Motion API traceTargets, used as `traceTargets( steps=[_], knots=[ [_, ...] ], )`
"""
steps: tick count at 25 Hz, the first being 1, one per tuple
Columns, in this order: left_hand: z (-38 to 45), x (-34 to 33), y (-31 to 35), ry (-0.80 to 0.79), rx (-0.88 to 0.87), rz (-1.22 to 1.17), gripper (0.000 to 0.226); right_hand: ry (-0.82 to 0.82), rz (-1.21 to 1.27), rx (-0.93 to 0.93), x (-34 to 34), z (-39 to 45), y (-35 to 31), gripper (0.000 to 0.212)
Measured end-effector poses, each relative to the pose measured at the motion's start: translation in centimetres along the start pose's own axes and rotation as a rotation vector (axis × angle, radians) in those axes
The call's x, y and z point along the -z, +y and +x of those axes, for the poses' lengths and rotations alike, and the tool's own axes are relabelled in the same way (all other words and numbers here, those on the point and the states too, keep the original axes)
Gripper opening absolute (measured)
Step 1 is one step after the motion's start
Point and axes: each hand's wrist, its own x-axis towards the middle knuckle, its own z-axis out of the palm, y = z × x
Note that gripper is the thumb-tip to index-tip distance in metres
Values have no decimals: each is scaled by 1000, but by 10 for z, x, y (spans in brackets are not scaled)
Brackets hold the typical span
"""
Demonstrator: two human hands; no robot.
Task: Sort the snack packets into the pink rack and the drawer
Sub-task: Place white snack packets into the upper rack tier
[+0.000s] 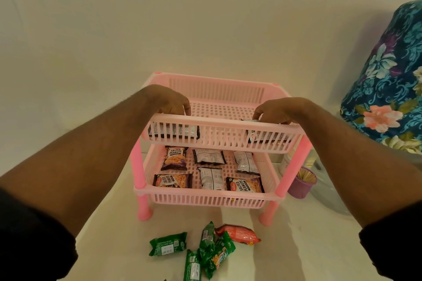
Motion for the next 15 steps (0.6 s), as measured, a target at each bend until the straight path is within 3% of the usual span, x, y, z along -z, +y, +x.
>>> traceTargets(
  steps=[8, 11, 15],
  knots=[
    [-5, 0, 1, 75, -41, 17, 41, 48, -101, 0, -1, -10, -1, 39],
    [-12, -3, 2, 243, -107, 30, 26, 129, -23, 22, -1, -16, 4, 34],
    [-28, -14, 8, 485, -285, -83, 18, 385, 15, 118, -3, -31, 6, 29]
  ],
)
